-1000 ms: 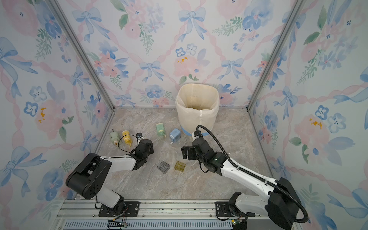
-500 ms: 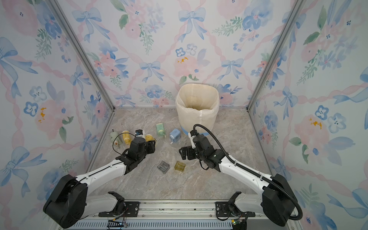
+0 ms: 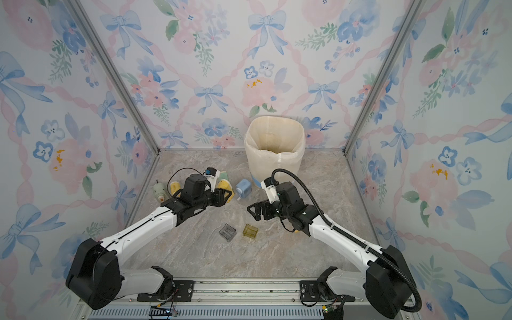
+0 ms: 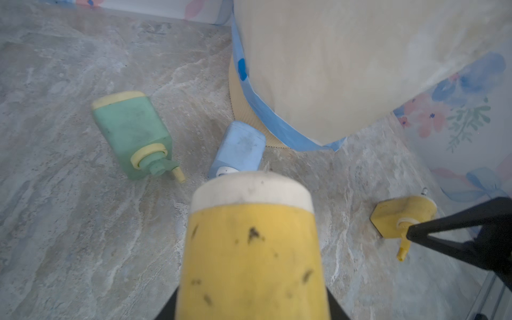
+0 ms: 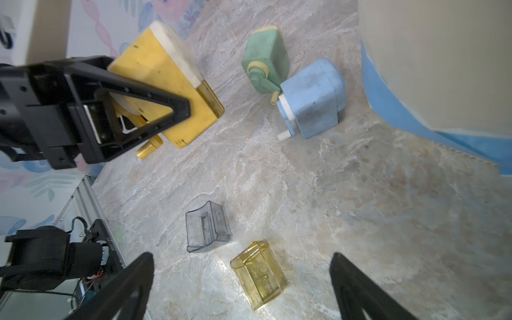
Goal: Take out the pencil sharpener tray and clean the shavings
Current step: Open the container of the pencil sharpener.
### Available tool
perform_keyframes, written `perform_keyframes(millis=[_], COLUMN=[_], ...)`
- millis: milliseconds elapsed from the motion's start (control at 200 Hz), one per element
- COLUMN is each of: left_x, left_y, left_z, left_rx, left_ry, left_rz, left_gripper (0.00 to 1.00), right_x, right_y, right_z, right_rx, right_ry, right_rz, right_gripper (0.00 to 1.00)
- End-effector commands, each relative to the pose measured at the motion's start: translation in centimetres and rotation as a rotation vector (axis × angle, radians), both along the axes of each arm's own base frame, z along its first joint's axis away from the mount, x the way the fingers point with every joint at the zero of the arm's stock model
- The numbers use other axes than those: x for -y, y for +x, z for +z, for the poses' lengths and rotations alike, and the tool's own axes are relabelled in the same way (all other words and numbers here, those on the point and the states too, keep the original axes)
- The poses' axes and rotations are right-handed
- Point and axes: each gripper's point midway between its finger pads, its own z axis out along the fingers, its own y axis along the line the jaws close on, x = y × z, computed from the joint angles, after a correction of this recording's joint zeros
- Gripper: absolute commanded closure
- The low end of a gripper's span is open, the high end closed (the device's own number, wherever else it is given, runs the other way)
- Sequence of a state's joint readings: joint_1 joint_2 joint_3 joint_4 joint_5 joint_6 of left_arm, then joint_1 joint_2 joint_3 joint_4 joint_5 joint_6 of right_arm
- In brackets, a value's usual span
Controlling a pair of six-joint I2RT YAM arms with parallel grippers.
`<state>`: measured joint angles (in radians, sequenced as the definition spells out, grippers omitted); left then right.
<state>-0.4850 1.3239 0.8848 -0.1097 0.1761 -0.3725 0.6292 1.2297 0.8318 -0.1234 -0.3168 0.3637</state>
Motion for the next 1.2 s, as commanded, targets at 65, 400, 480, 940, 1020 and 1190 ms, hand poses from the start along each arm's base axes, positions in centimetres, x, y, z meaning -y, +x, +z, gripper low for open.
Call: perform_keyframes(millis=[65, 400, 480, 940, 1020, 1190], left_x=[2.2, 5.0, 5.5, 7.3, 7.5, 7.4], left_y=[-2.0, -5.9, -6.7, -11.3, -12.5, -14.2], left_z=[0.1, 2.1, 2.5, 6.3, 7.3, 8.5], left_rx=[0.016, 0.008, -0.009, -0.007, 0.009, 0.046], left_ry=[0.033, -0.111, -0.147, -0.343, -0.376, -0.407], left_rz=[-0.229, -0.458, -0.502, -0.754, -0.813, -0.885], left_gripper=[1.00, 1.00, 1.00, 1.00, 1.00, 1.00], right_x=[-0.3, -1.3, -1.7, -2.3, -2.2, -1.7], right_y=[-1.0, -3.5, -4.2, -5.2, -5.7, -7.2], right_z=[2.3, 3.9, 4.2, 7.0, 7.6, 9.0], right_rx=[0.045, 0.026, 0.014, 0.048, 0.050, 0.063], right_ry=[0.068, 0.116, 0.145, 0.197, 0.200, 0.226], right_rz=[0.090, 0.261, 0.306, 0.385, 0.404, 0.443], right_gripper=[0.02, 0.06, 0.08, 0.15, 0.17, 0.19])
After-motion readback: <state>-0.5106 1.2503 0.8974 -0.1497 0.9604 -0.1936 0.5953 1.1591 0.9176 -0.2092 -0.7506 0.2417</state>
